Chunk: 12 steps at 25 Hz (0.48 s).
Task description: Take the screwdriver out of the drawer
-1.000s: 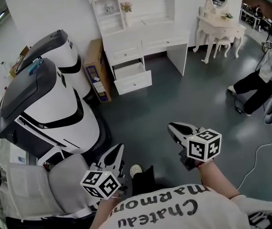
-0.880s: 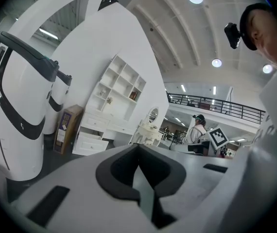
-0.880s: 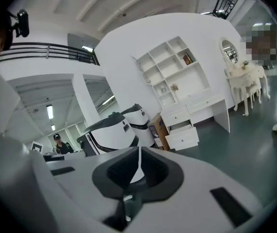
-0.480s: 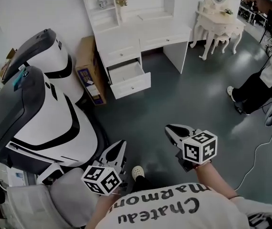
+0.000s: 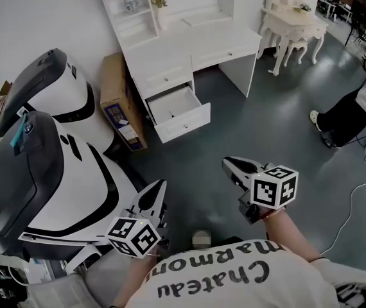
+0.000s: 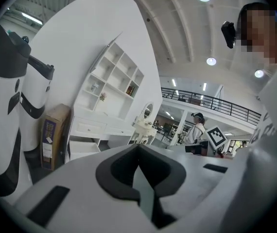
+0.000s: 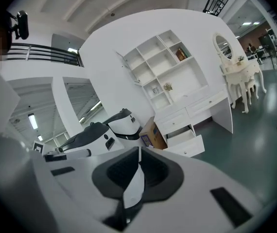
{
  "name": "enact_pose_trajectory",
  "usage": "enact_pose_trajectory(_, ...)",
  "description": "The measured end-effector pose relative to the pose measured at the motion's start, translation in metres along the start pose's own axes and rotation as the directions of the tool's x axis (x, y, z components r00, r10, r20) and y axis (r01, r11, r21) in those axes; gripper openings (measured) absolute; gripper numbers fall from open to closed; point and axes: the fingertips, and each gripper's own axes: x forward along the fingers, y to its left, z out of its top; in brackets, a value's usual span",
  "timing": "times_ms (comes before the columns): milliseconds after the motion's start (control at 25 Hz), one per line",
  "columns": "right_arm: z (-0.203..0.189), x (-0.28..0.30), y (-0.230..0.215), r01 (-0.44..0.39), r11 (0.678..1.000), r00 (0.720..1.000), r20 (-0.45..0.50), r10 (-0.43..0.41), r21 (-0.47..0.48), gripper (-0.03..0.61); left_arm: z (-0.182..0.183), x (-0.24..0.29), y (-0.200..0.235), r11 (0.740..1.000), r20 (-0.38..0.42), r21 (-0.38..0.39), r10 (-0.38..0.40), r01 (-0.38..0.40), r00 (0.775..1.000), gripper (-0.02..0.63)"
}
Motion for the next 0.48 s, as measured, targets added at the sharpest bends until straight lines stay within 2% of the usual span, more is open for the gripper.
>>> enact_pose_trajectory(280, 0.012, 0.047, 0.013, 0.001, 1.000, 1.000, 0.003, -0.001, -0.024, 0.037, 0.024, 0.005, 0.046, 1.000, 0.011, 0.004, -0.006, 0.006, 1.000, 0.023)
enact_pose_trajectory(480, 0.003, 0.064, 0.014, 0.007, 0.999, 0.999, -0.033, -0.008, -0.042, 0.037, 0.025, 0.008, 0.060, 1.000, 0.027, -0.008, -0.011, 0.011, 1.000, 0.023)
